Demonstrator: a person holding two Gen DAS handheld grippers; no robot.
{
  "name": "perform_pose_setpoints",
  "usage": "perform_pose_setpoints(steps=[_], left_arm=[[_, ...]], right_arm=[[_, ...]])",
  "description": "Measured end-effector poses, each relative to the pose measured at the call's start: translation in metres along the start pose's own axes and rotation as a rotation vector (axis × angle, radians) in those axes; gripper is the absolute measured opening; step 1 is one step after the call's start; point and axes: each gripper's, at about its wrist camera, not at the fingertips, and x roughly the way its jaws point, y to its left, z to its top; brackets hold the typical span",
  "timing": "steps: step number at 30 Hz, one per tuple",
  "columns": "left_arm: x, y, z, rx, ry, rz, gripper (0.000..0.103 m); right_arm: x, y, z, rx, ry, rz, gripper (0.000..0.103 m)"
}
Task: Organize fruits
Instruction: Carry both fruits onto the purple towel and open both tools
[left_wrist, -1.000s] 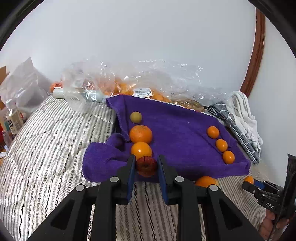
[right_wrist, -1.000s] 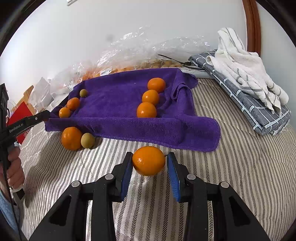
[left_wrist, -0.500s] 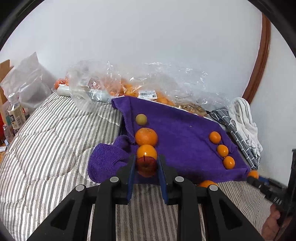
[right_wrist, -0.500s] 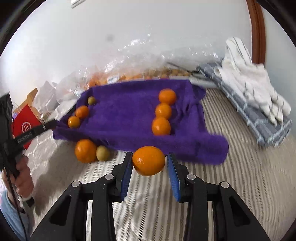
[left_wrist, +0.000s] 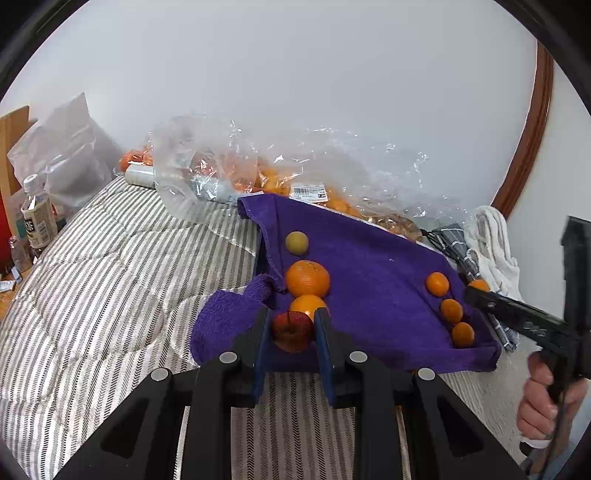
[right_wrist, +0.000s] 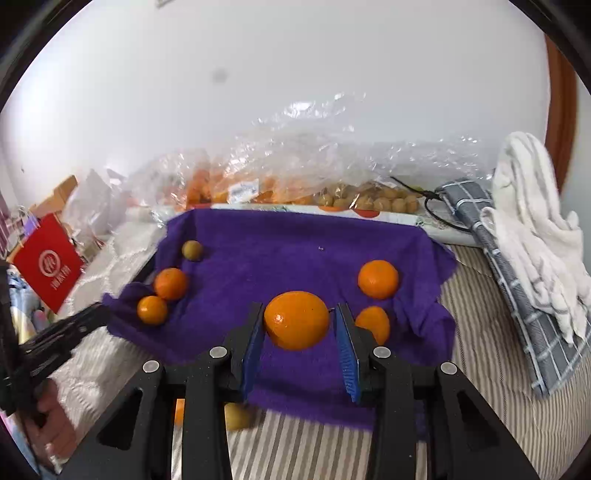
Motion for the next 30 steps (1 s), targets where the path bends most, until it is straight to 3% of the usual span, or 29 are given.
perform_pose_setpoints(steps=[6,18,30], left_arm=[[0.005,0.000,-0.001,-0.007,0.020,-0.004,0.023],[0.006,-0.014,-0.006,0.048,0.026,-0.016,0.023],[0.005,-0.017,-0.003,0.051,0.018,0.006,0.023]], right_arm=[[0.040,-0.007,-0.015,0.021,0.070,0.011,0.037],[0.049,-0.004,-0.023,-0.023,0.098,-0.002,0.038],[0.010,-0.026,-0.018,0.033,-0.003,0.008,0.045]])
